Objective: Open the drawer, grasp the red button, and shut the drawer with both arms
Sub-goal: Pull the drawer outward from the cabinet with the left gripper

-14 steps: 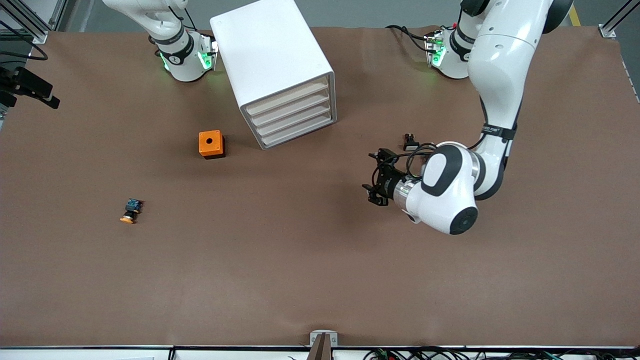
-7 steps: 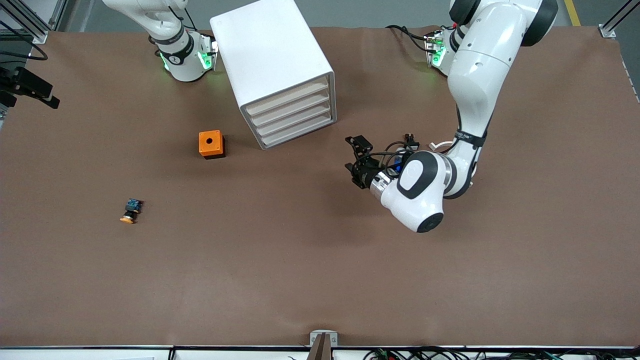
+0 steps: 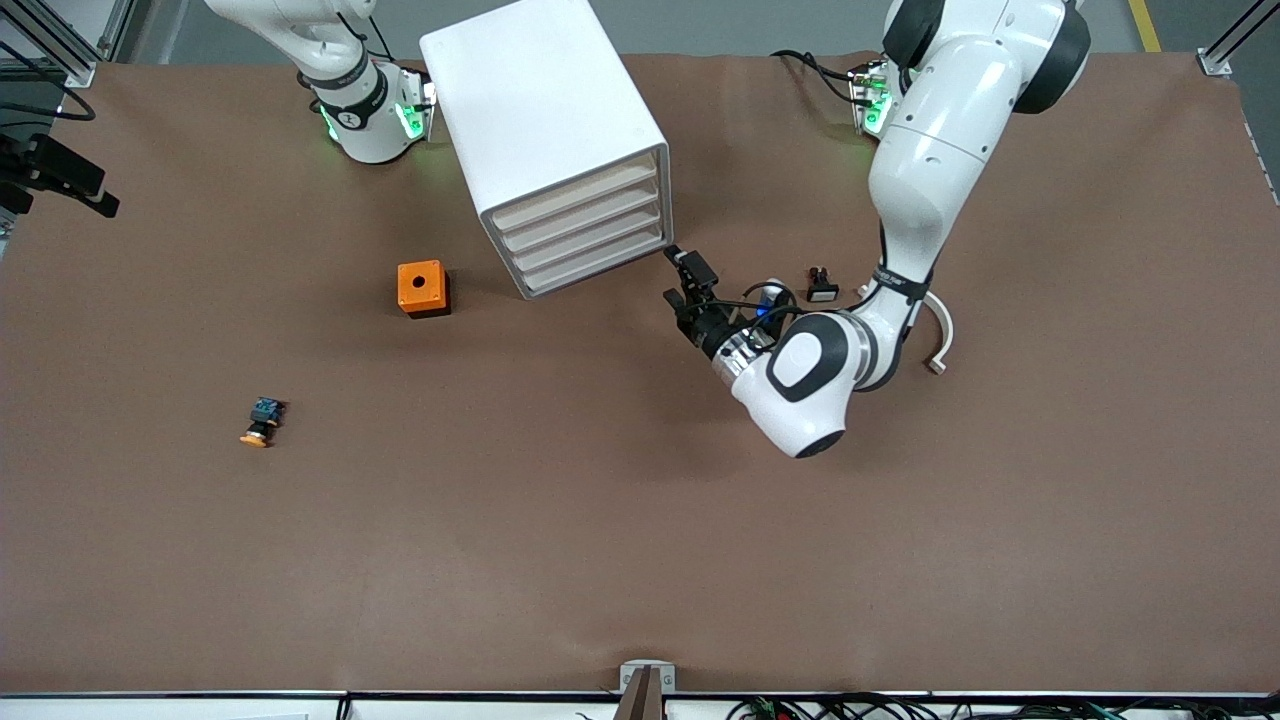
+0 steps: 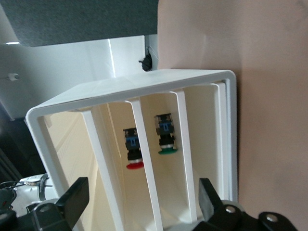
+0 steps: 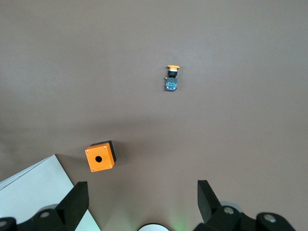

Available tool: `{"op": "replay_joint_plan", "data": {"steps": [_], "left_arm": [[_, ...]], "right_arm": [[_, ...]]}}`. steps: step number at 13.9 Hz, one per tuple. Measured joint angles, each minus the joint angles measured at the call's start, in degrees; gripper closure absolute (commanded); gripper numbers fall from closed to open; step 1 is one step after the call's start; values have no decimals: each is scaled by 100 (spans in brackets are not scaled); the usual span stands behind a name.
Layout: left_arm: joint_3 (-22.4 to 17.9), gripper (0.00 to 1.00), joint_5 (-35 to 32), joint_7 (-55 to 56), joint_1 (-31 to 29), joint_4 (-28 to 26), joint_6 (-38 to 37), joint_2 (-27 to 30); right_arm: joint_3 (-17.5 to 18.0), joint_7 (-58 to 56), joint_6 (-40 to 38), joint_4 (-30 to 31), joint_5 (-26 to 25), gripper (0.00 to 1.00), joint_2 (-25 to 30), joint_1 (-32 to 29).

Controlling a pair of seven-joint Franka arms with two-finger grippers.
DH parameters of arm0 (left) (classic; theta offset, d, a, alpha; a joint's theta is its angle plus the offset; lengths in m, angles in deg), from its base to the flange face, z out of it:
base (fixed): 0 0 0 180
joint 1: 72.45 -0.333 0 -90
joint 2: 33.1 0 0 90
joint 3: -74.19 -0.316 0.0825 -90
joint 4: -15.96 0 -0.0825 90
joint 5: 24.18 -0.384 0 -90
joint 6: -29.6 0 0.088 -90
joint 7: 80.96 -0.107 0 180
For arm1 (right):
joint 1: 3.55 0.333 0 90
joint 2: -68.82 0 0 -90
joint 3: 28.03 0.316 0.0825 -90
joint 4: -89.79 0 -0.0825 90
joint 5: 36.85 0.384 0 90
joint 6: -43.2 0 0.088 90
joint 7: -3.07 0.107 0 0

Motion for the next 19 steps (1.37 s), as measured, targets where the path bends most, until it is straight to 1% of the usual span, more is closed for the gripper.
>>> {"op": "replay_joint_plan", "data": {"steps": [1,2,6,10,14,17,19], "left_arm": [[2,26,66,11,88,0,-14,-30],[4,29,120,22,183,0,-38,-48],[7,31,235,84,482,-9,-189,-158],[12,32,247,87,741,-85,-280,-272],[17,38,250,95,1023,-189,-523,-300],[21,40,252,96,1177,-261,-548,-303],[20,55,252,100,1184,-271,-556,-304]], "right_arm": [[0,0,0,0,0,0,0,0],[0,0,0,0,0,0,0,0],[-1,0,0,0,0,0,0,0],[-2,0,-2,0,0,0,0,0],[-2,0,-2,0,0,0,0,0],[-2,0,-1,0,0,0,0,0],[-2,0,11,0,0,0,0,0]]}}
